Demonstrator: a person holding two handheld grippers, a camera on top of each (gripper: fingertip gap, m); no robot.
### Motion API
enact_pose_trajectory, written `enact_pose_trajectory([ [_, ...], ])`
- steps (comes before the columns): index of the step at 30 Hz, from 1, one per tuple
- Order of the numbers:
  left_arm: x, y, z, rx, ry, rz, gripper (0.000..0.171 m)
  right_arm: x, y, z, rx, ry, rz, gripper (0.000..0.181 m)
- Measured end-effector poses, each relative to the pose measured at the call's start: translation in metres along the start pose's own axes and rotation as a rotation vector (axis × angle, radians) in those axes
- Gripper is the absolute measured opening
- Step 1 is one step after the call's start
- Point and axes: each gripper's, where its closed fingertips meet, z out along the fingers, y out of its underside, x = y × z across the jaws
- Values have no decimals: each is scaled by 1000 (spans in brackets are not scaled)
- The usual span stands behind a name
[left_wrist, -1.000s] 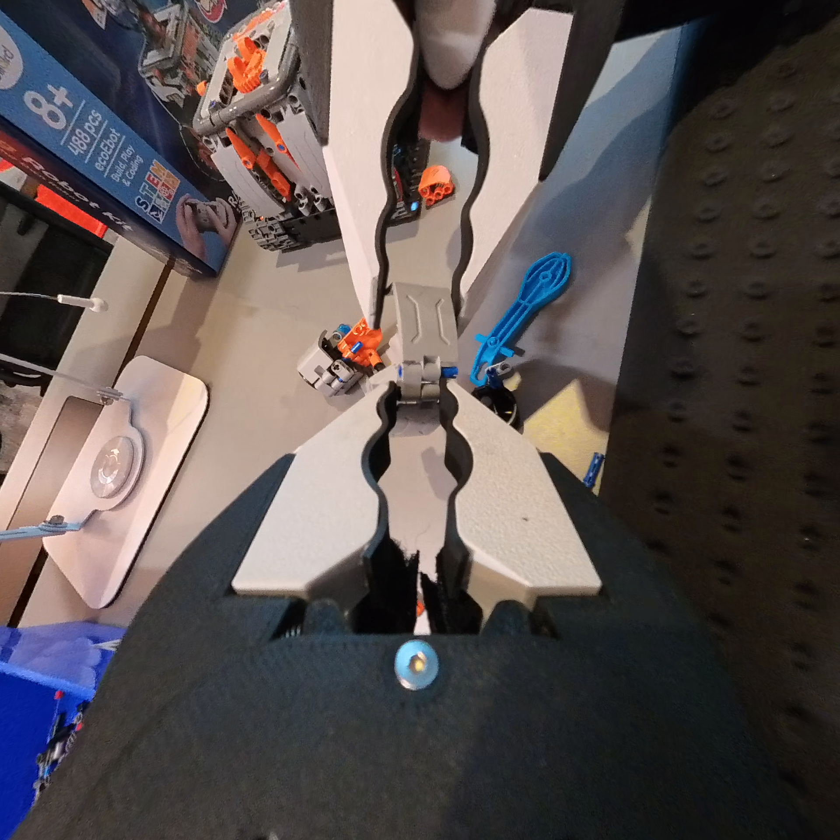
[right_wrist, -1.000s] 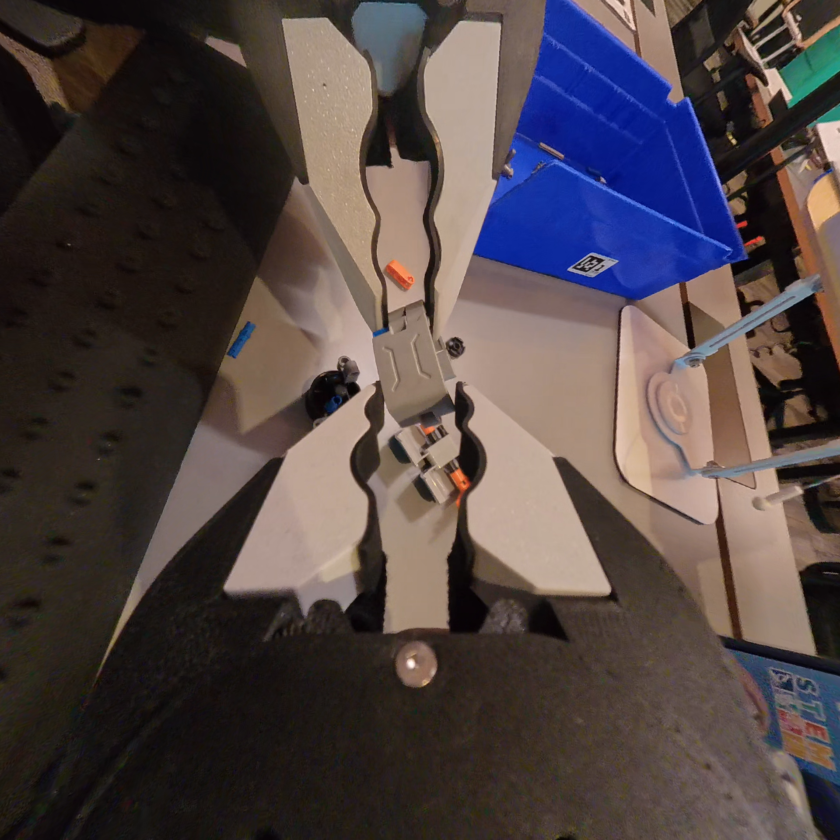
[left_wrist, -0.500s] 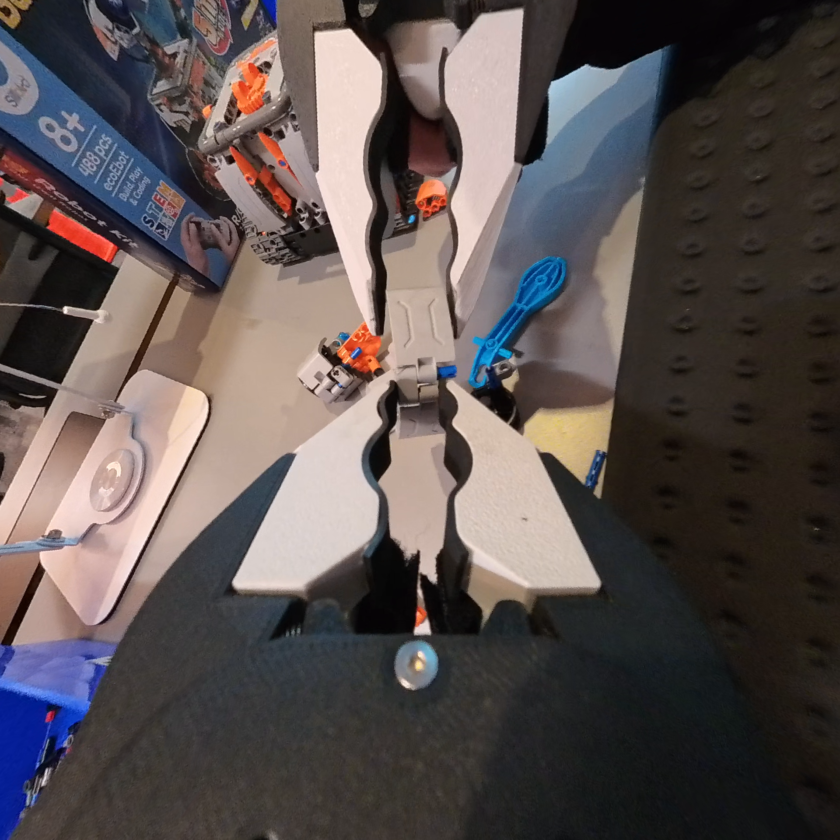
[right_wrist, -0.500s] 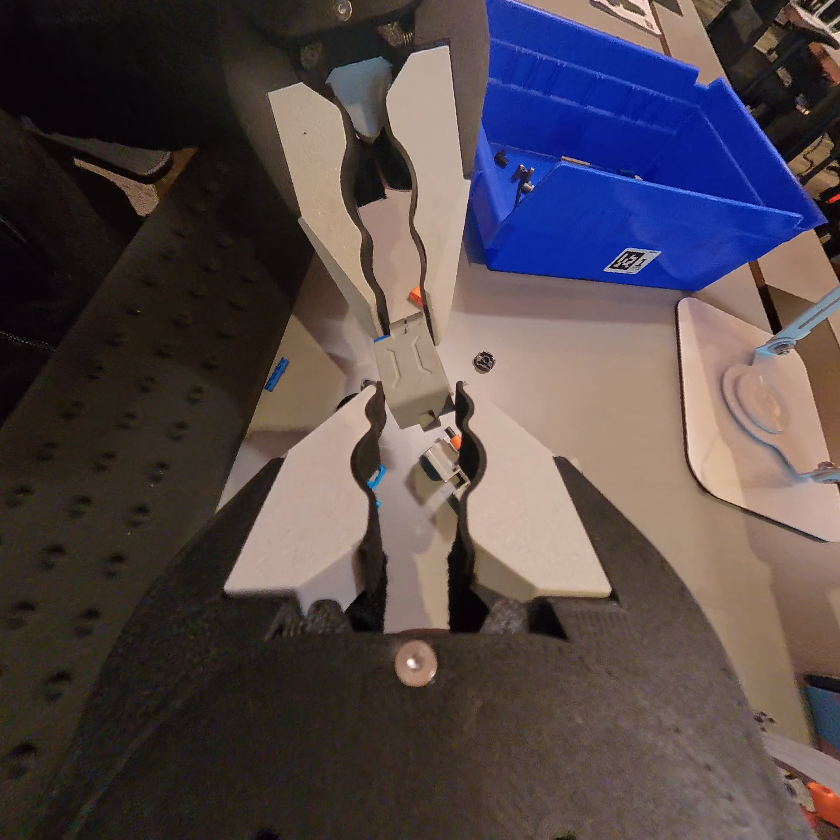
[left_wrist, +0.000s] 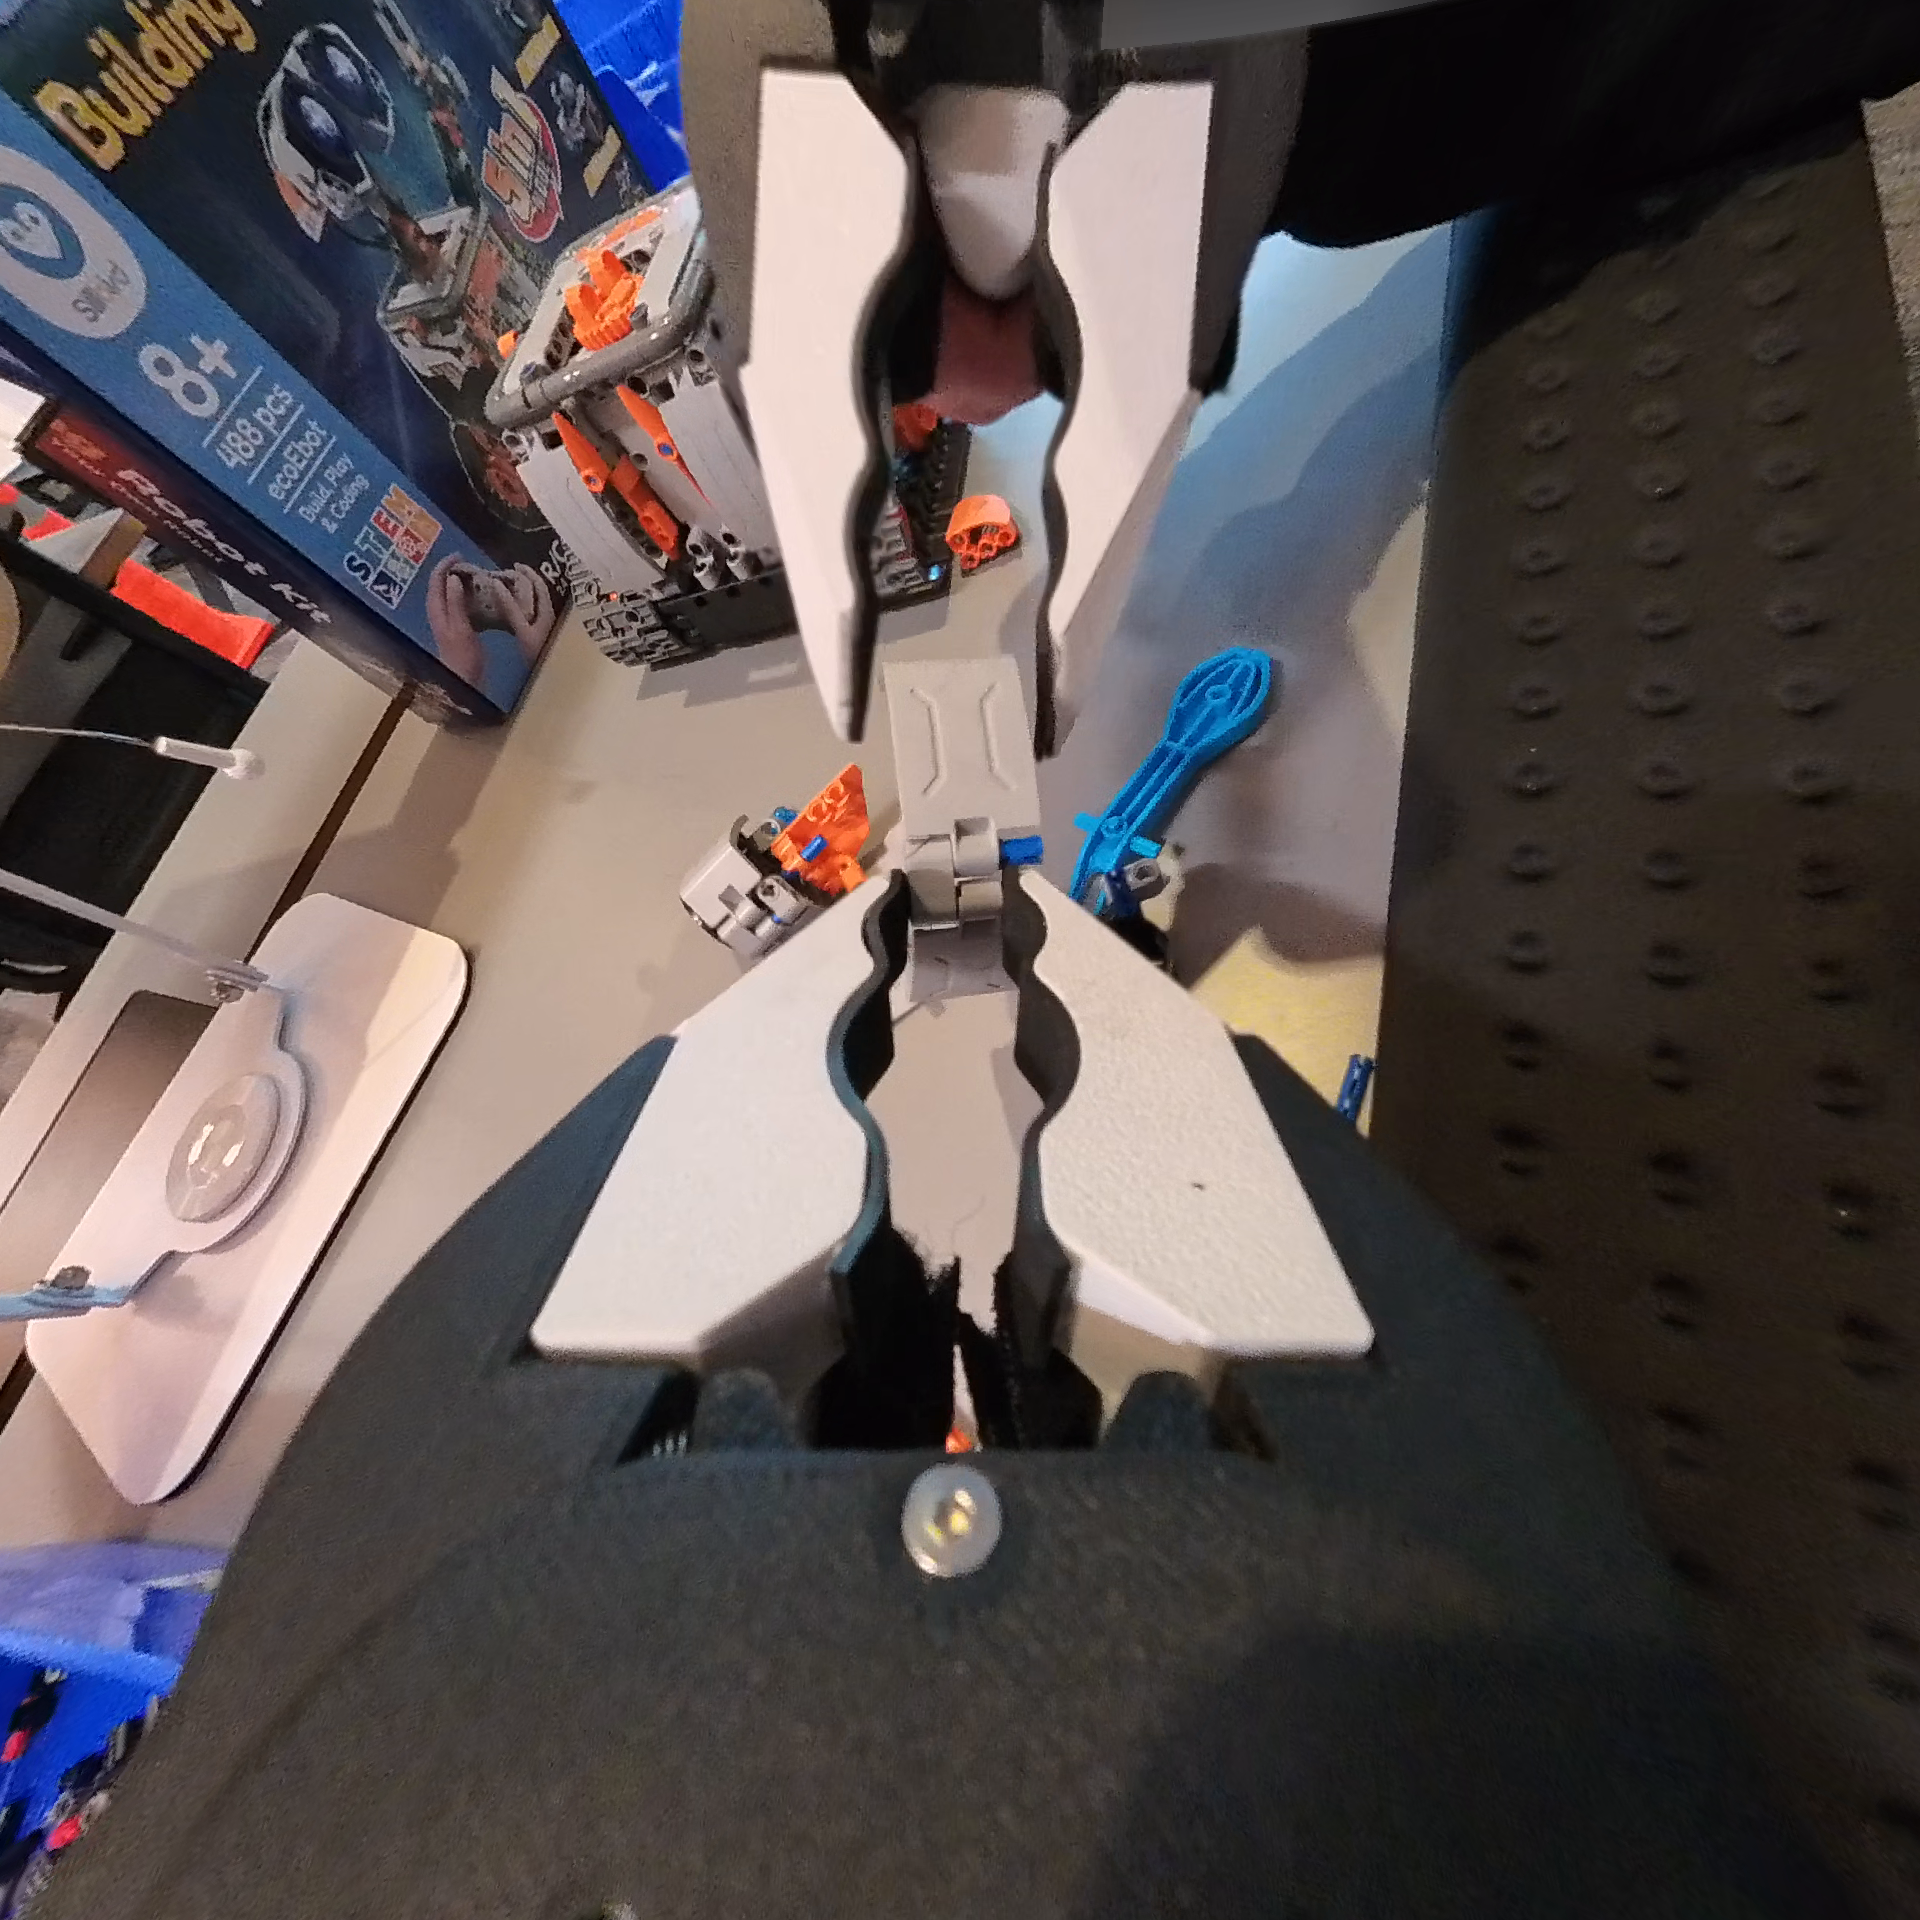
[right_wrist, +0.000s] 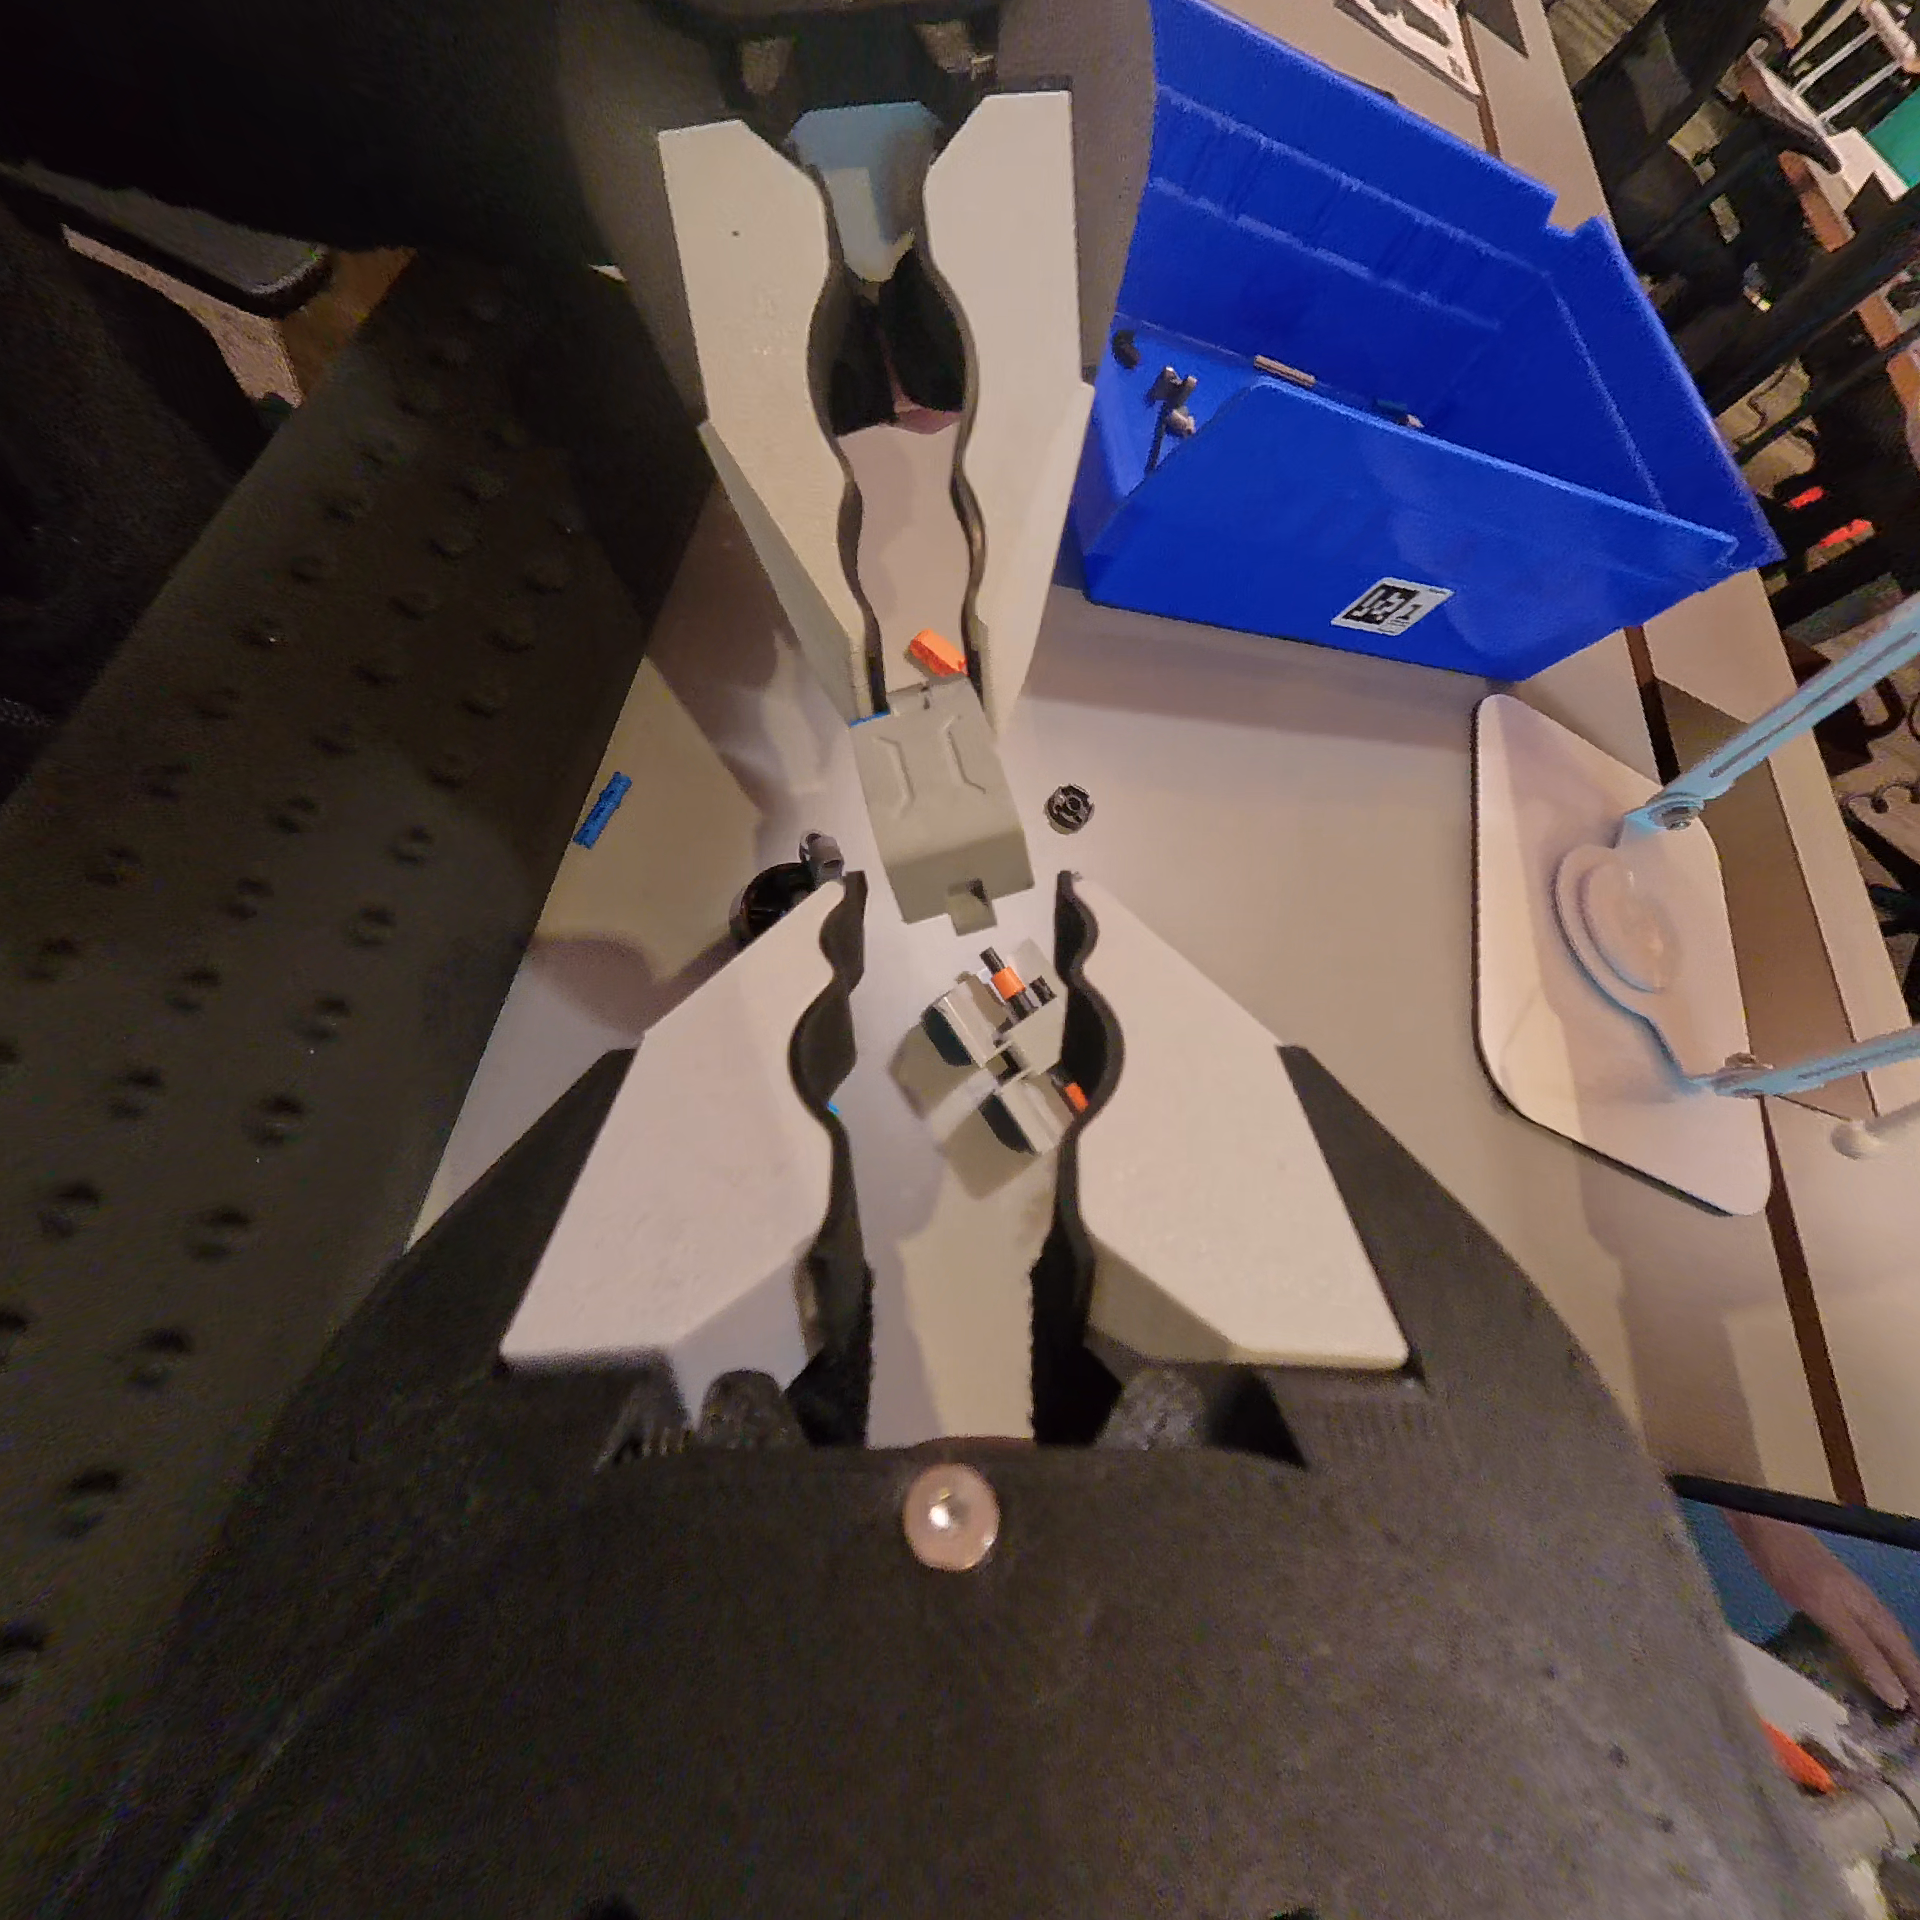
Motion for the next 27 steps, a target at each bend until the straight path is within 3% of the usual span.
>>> enact_pose_trajectory([
  [3,1,-2,0,24,16,-18,15,0,-1,1,-1,13,-8,23],
  [8,1,-3,-1,35,21,-28,15,1,-3,-1,11,9,3,23],
  [11,7,0,1,20,58,-38,28,2,-4,-1,12,19,0,23],
  [15,7,4,1,8,30,-10,23,0,-3,1,10,15,-8,23],
  [24,4,23,3,-117,-83,165,23,-10,-3,5,4,-34,-17,32],
  [27,6,28,2,-147,-103,232,23,-12,-3,7,-12,-26,-36,28],
])
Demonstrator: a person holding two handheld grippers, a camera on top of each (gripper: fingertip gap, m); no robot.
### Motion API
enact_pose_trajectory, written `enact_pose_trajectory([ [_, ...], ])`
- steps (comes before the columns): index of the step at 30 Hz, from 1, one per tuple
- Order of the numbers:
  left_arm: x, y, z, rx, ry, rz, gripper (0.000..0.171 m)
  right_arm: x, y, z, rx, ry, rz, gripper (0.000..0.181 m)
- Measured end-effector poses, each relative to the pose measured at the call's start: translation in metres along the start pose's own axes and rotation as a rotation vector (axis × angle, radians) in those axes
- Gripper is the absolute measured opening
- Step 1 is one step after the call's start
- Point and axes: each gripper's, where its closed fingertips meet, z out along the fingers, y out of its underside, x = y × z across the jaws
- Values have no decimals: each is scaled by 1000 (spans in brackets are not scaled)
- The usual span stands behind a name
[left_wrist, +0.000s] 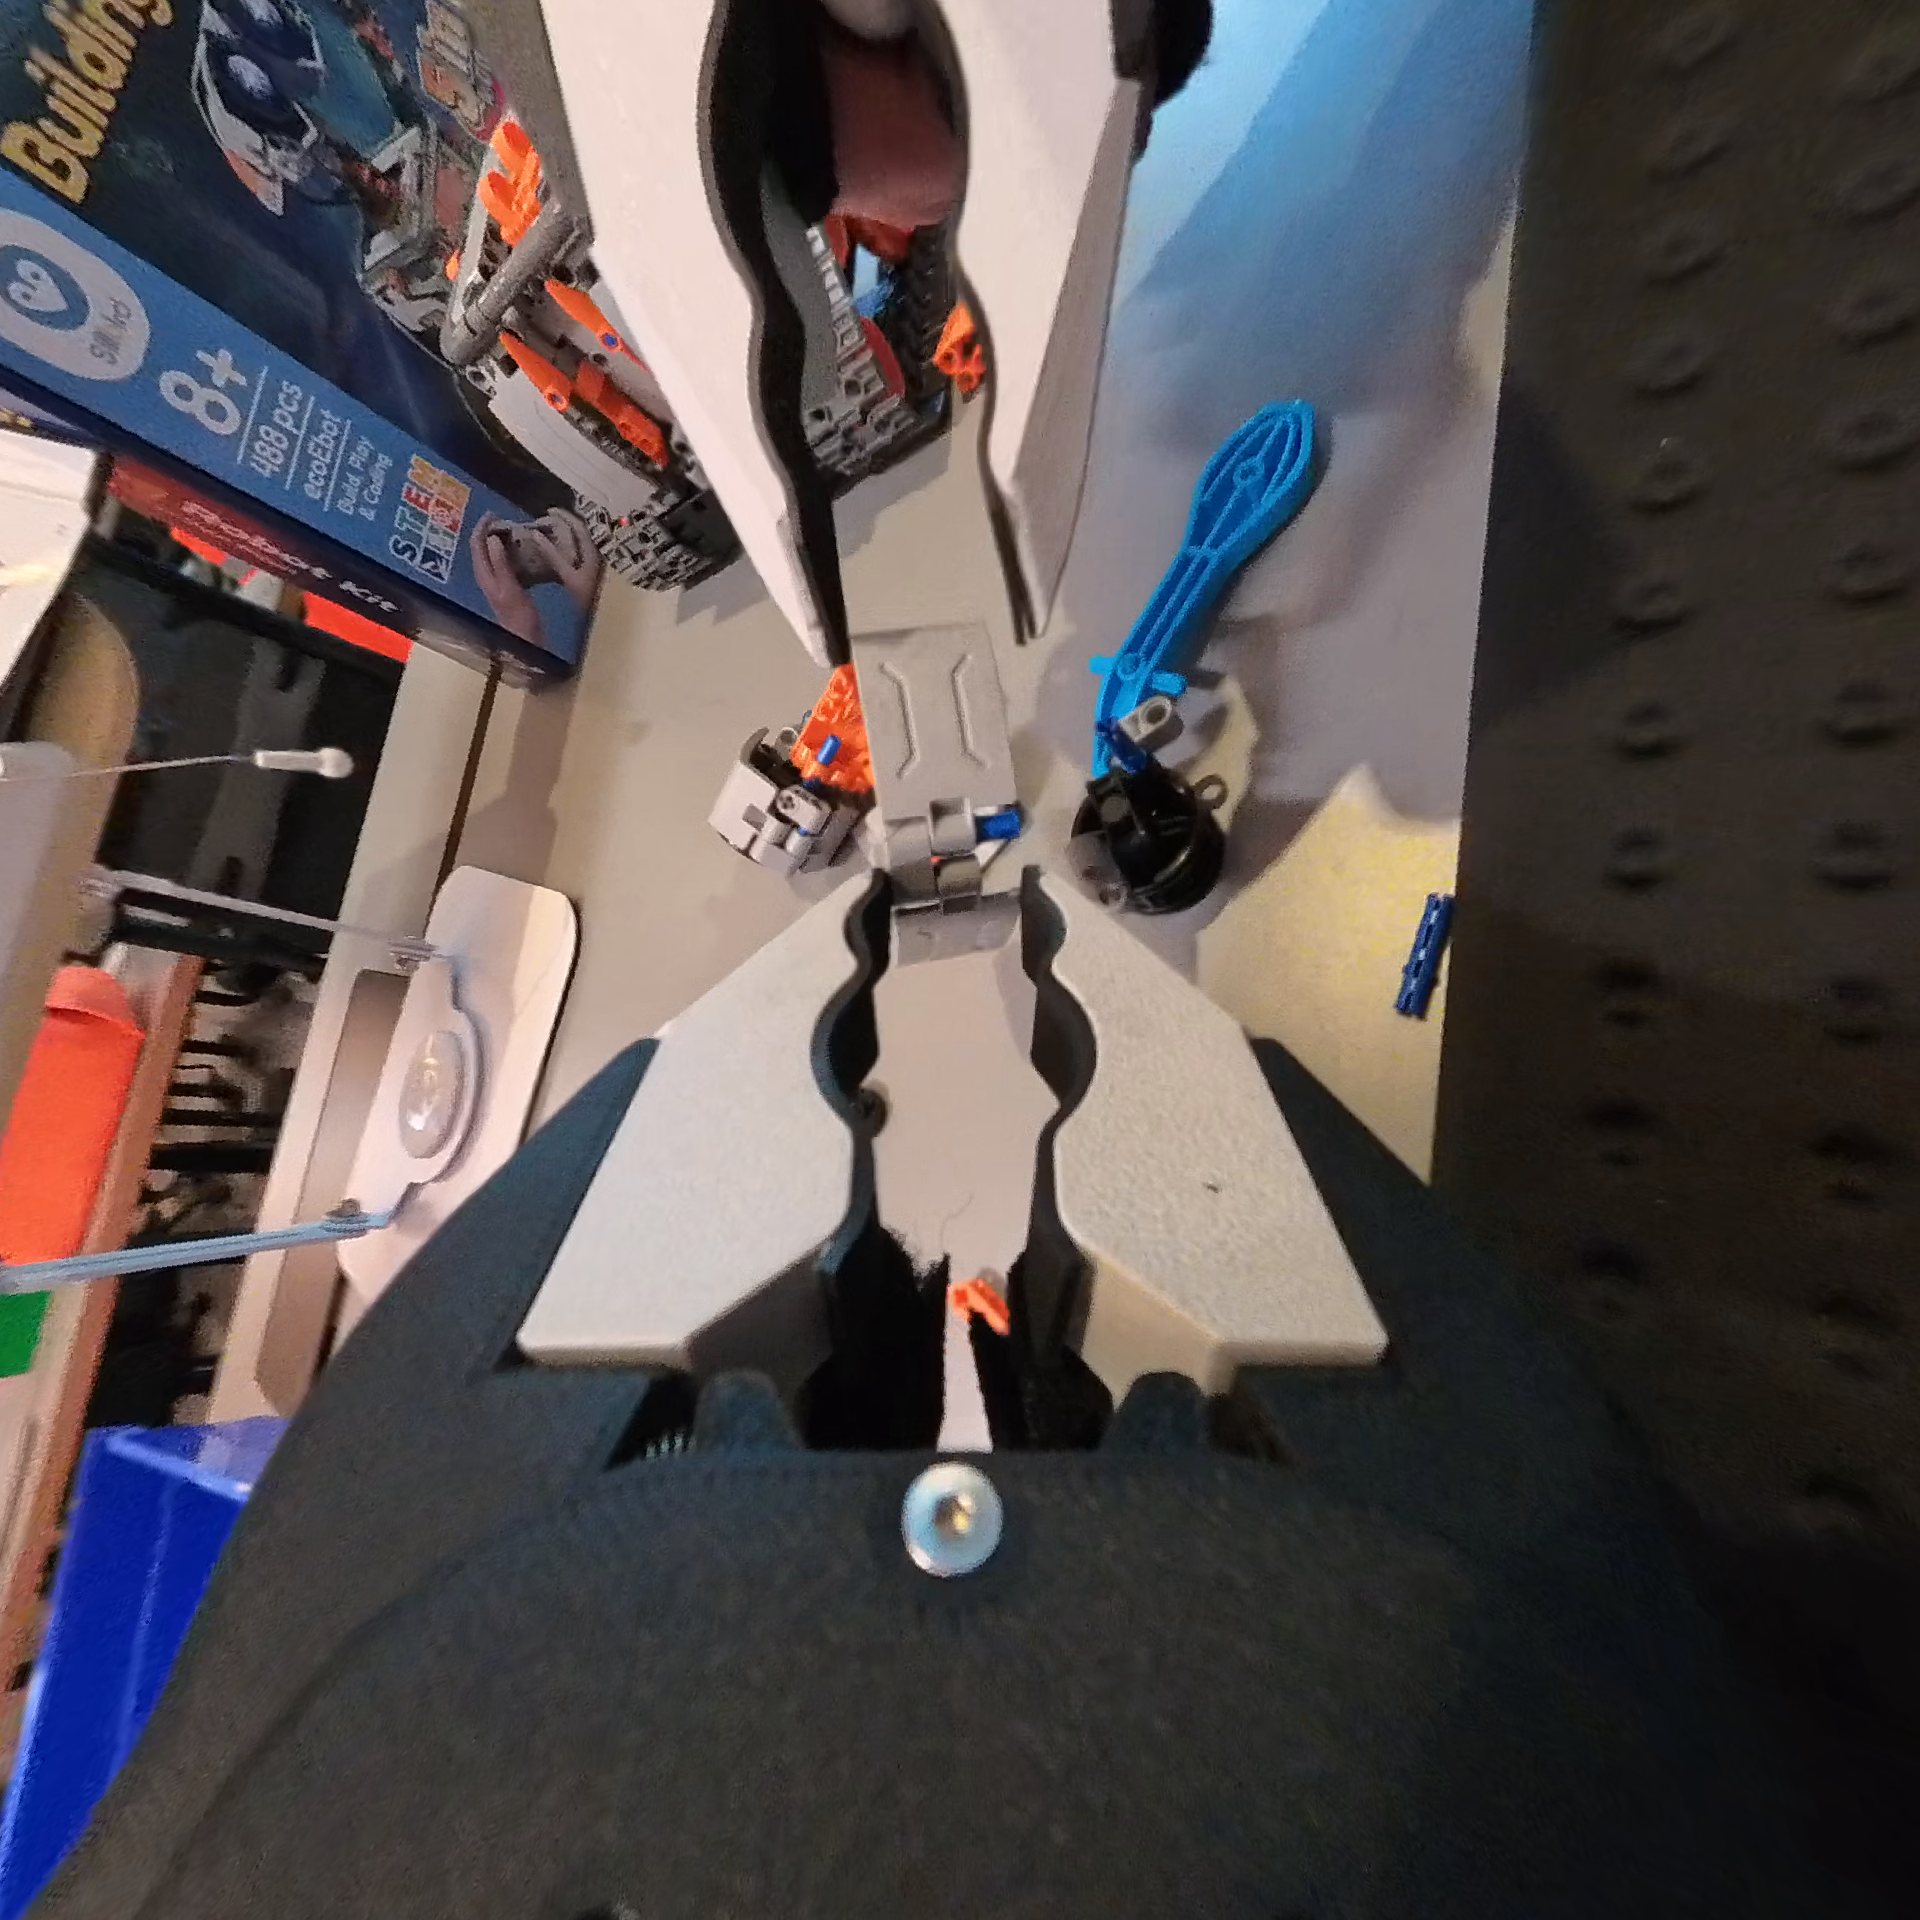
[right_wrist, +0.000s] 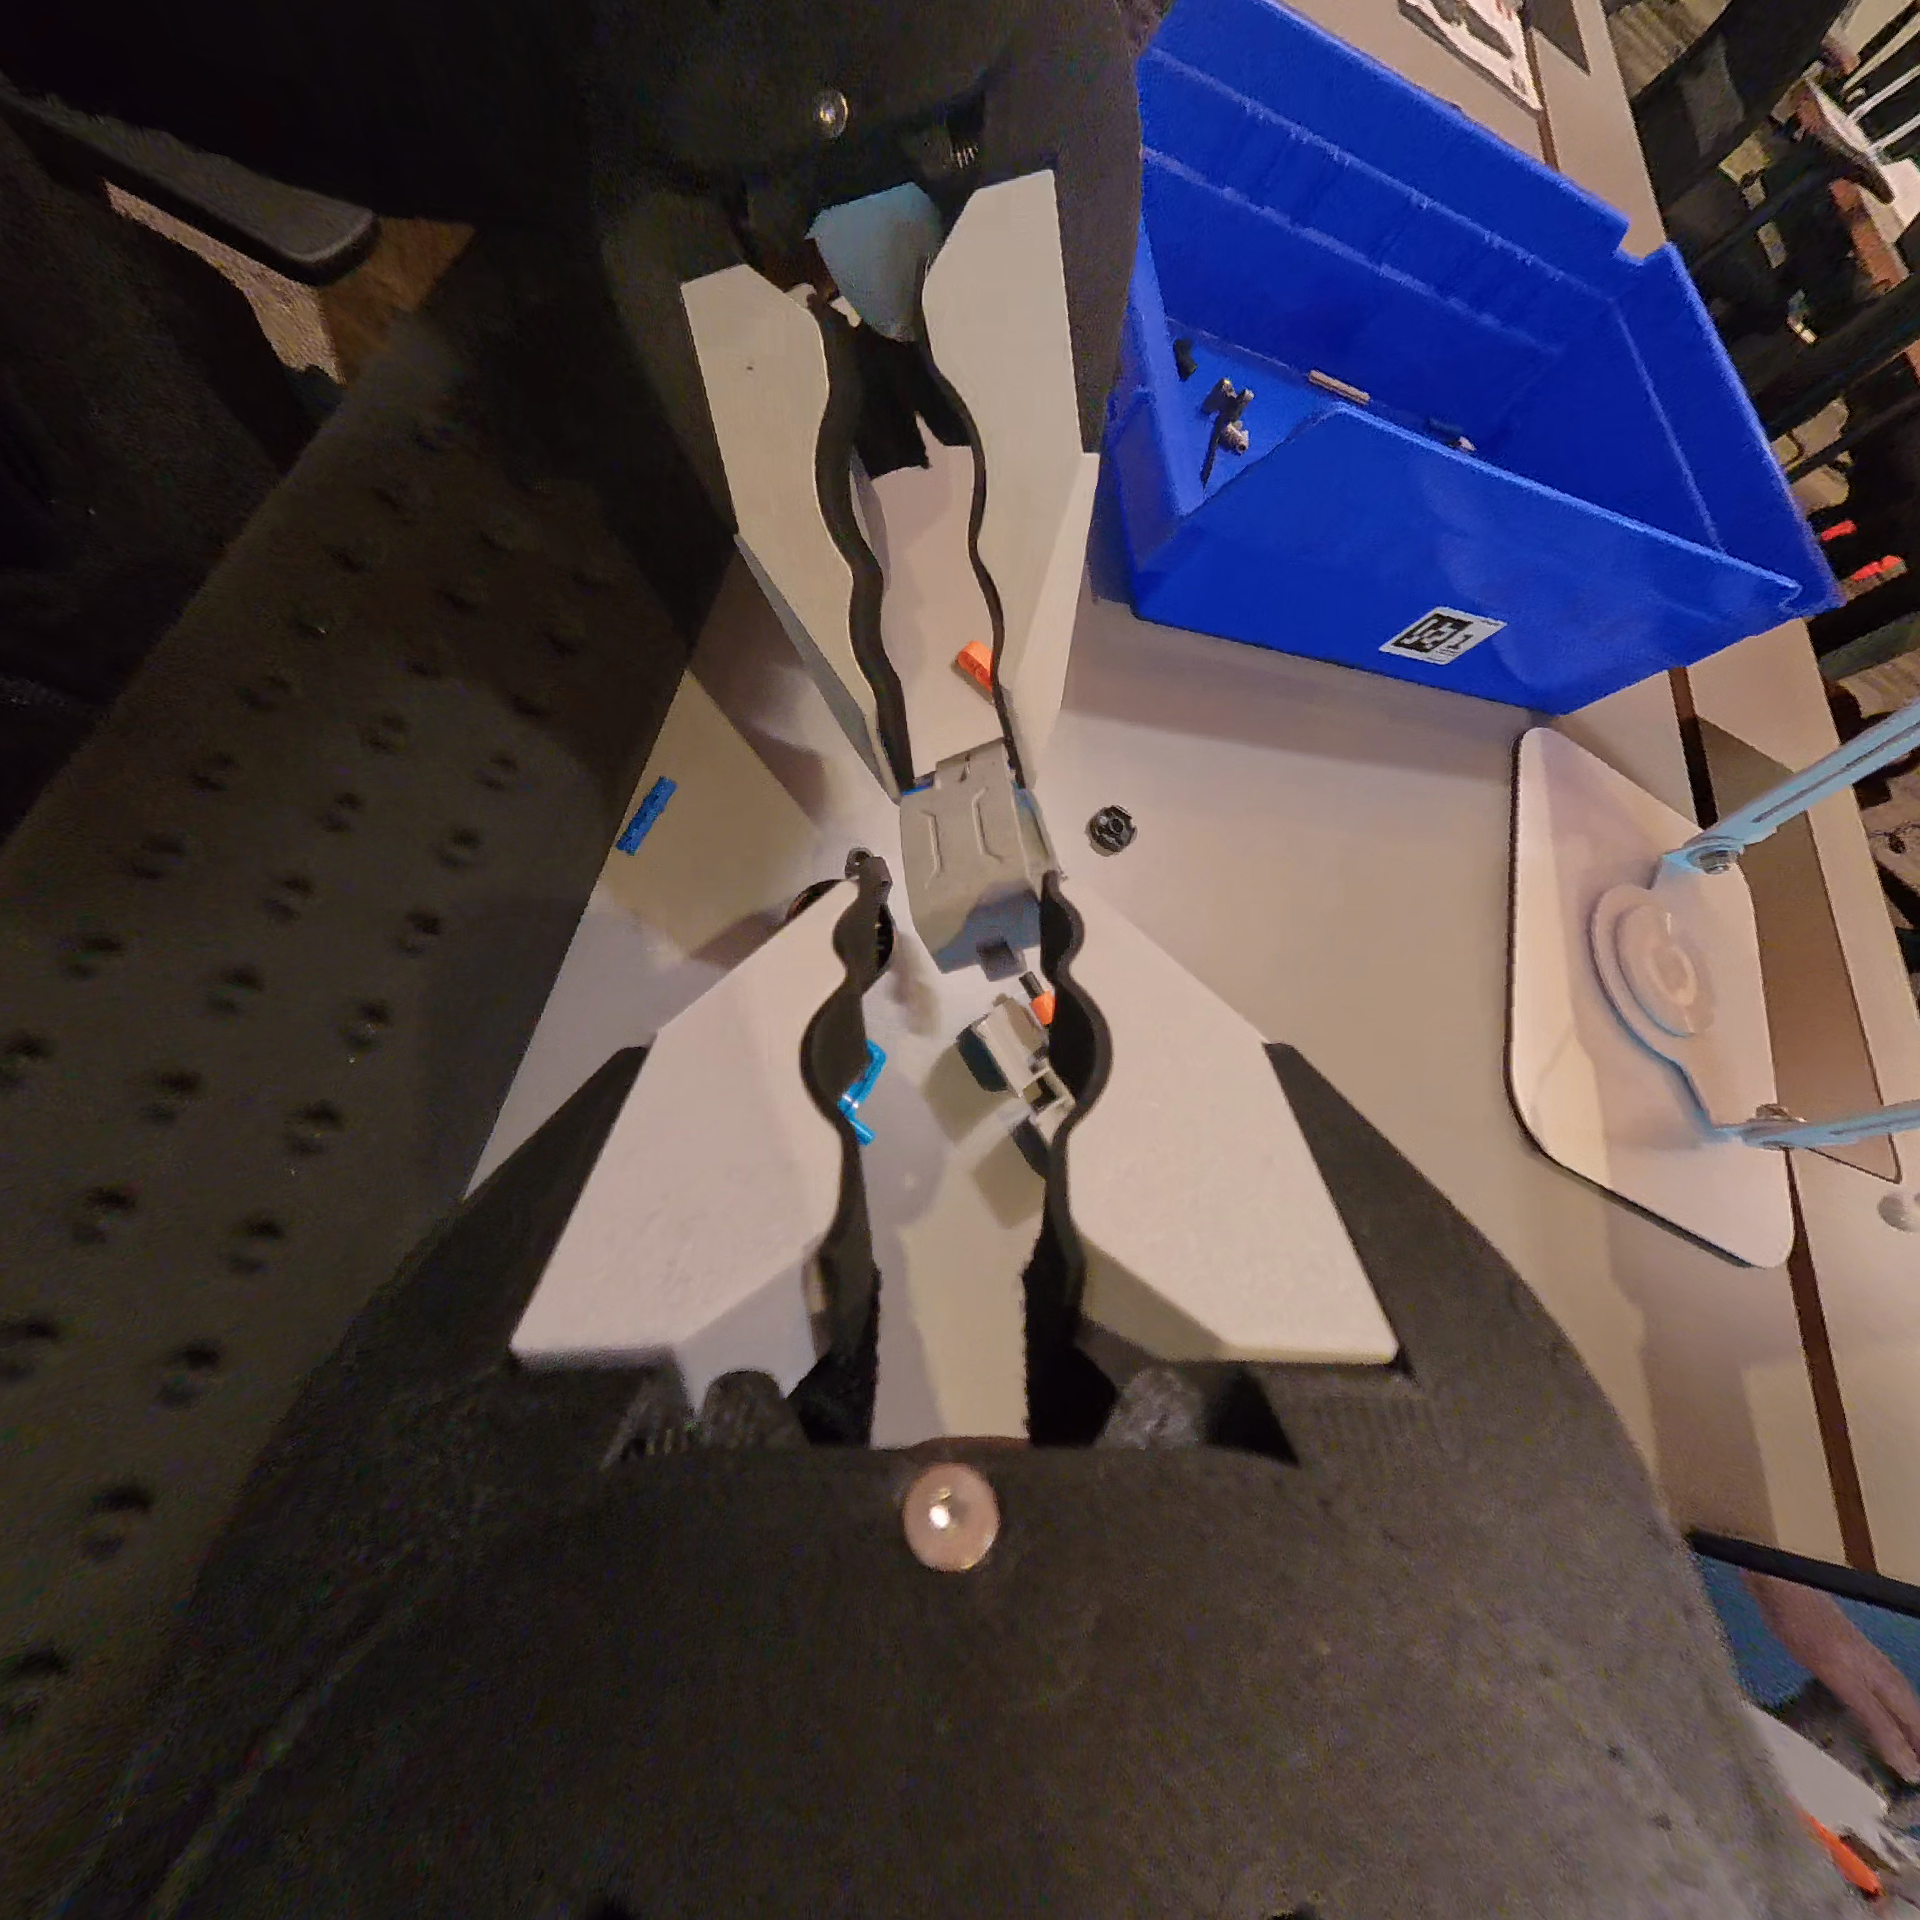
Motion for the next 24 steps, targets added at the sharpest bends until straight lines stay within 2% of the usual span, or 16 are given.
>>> enact_pose_trajectory([
  [11,5,-1,-4,-37,-95,226,22,-8,6,12,-48,-27,33,24],
  [17,10,5,0,-43,-108,280,22,-15,8,17,-68,-68,69,22],
  [20,11,8,3,-56,-121,334,23,-22,1,18,-27,-117,121,11],
  [24,13,10,8,-74,-146,406,22,-23,10,23,-84,-111,120,9],
])
